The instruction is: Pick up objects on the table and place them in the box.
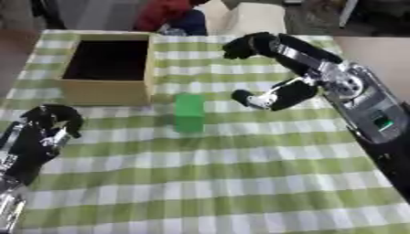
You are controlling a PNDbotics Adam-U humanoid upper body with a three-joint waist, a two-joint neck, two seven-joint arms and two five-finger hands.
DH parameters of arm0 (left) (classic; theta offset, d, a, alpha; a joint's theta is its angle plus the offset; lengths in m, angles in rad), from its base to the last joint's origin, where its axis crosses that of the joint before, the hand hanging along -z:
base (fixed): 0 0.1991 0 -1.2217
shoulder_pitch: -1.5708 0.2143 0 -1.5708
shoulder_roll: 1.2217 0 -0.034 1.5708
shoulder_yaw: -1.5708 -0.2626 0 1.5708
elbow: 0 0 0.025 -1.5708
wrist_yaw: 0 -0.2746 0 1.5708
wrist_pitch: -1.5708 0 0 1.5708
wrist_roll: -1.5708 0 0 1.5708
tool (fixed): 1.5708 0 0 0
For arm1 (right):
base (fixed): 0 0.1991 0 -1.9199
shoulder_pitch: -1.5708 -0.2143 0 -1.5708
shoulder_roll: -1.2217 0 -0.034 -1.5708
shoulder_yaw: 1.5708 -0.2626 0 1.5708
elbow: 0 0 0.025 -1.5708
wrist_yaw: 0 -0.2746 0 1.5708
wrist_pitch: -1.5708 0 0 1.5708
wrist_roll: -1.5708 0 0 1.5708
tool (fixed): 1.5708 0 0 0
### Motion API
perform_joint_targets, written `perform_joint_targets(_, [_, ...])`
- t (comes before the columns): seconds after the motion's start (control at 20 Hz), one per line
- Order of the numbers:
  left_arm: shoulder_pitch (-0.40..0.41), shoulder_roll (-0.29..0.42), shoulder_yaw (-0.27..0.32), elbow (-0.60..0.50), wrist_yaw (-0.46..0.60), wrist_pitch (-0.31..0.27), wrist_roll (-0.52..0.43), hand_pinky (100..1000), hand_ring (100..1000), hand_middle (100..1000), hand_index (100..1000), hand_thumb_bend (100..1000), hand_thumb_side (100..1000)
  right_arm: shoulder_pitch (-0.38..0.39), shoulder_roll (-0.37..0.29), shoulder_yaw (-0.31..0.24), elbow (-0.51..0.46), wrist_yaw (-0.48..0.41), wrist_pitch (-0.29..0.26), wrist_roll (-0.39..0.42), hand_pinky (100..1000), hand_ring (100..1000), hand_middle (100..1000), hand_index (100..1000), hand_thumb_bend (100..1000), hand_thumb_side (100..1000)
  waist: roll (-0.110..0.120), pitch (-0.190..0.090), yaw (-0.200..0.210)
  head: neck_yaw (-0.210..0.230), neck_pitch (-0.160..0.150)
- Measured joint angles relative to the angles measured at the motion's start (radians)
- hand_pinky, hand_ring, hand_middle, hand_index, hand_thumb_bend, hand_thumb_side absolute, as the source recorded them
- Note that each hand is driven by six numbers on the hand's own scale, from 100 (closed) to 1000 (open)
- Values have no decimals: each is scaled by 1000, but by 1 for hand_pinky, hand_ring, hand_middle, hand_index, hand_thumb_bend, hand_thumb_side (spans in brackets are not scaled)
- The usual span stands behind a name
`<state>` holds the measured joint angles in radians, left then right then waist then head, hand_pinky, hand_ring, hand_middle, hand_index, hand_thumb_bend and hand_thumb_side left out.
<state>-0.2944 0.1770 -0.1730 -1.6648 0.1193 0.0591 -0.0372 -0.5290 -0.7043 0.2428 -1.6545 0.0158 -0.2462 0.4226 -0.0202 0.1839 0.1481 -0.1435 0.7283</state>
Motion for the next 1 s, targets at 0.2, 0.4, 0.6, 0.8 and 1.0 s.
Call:
perform_joint_targets(0.2, [-12,0,3,-6,0,2,3,527,711,599,635,526,258,-27,8,19,43,19,-6,19,861,834,773,889,367,286,2,-2,5,-4,0])
perform_joint_targets(0.4, [-22,0,5,-10,0,3,4,527,711,599,634,528,257,-54,26,38,91,45,-17,38,861,832,771,888,372,290,2,-4,6,-9,0])
perform_joint_targets(0.6, [-24,0,5,-15,0,3,4,528,710,598,634,532,256,-87,48,54,142,72,-27,52,862,832,772,889,381,285,3,-5,11,-13,0])
perform_joint_targets(0.8, [-26,0,5,-18,0,3,4,526,711,598,634,532,256,-115,72,61,202,100,-39,64,861,831,771,889,386,288,5,-5,18,-18,0])
perform_joint_targets(1.0, [-31,0,5,-24,0,4,3,525,710,598,634,533,255,-141,96,67,262,135,-51,72,863,831,773,891,393,291,6,-5,19,-20,0])
